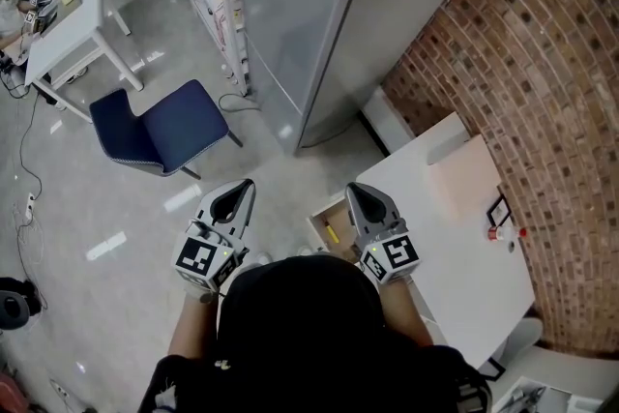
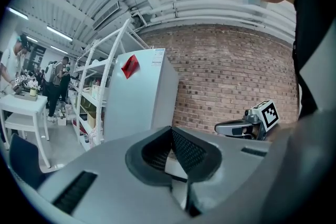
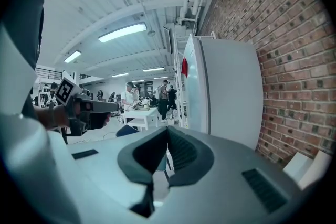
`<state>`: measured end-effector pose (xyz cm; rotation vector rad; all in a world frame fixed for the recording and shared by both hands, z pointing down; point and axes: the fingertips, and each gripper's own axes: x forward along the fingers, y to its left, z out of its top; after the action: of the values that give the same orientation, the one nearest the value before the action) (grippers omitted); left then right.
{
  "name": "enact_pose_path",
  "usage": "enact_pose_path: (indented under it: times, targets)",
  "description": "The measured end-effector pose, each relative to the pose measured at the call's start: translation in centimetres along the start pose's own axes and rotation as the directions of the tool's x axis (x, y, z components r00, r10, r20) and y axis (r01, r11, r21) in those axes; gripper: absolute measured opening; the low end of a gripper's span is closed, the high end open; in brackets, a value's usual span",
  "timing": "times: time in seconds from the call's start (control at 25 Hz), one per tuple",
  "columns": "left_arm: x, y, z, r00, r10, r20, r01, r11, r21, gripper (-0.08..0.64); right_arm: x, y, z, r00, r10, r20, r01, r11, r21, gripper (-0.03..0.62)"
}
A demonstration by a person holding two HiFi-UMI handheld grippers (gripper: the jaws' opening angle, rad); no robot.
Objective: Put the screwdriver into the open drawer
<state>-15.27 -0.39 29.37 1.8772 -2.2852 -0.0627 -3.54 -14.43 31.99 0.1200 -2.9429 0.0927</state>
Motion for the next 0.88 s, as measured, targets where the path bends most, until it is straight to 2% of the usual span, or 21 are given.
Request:
enact_pose_path:
  times: [0.44,0.88]
  targets:
    - [0.5,-0.5,-0.1,1.000,-0.002,-0.005,0.002,1.000,-0.011,0.005,0.0,0.5,-0.8,0.999,0.015,-0.028,-0.015,1.000,-0.011,0.011]
    - [0.7,-1.1,-0.6,1.000,0.006,-0.015,-0.006,1.000,-0.016,0.003,-1.1,-0.3,-1.5,0.999,0.003,-0.035,-0.002,0.999,0.033,0.011]
